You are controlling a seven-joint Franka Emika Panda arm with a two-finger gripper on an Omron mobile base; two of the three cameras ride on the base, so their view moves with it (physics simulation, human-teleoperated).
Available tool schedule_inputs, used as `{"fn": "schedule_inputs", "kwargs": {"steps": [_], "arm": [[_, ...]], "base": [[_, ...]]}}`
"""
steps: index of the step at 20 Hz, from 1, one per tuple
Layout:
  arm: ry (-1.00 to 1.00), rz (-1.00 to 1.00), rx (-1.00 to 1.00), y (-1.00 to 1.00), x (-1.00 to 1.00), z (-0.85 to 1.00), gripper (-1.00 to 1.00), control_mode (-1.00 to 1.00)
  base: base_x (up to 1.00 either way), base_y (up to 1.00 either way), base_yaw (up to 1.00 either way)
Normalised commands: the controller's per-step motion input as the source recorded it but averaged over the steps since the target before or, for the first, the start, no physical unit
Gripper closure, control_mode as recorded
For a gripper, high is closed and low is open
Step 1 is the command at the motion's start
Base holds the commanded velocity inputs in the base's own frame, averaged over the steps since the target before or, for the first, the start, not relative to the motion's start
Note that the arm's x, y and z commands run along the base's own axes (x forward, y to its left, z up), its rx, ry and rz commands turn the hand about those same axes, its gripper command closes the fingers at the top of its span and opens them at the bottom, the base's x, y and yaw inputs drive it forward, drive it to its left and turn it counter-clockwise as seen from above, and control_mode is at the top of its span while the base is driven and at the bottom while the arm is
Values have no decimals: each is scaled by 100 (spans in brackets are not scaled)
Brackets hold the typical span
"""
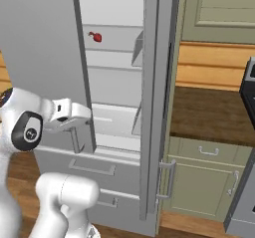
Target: Take the strawberry from the fridge and place it on top of the pancake, located on the dining counter.
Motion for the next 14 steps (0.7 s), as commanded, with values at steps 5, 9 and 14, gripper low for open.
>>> {"fn": "schedule_inputs", "kwargs": {"steps": [5,9,14], "arm": [[-3,24,31,61,72,-51,-100,-100],[0,16,34,47,99,-35,-100,-100],[6,2,32,47,95,-35,-100,-100]], "base": [[0,0,0],[0,0,0],[0,0,0]]}}
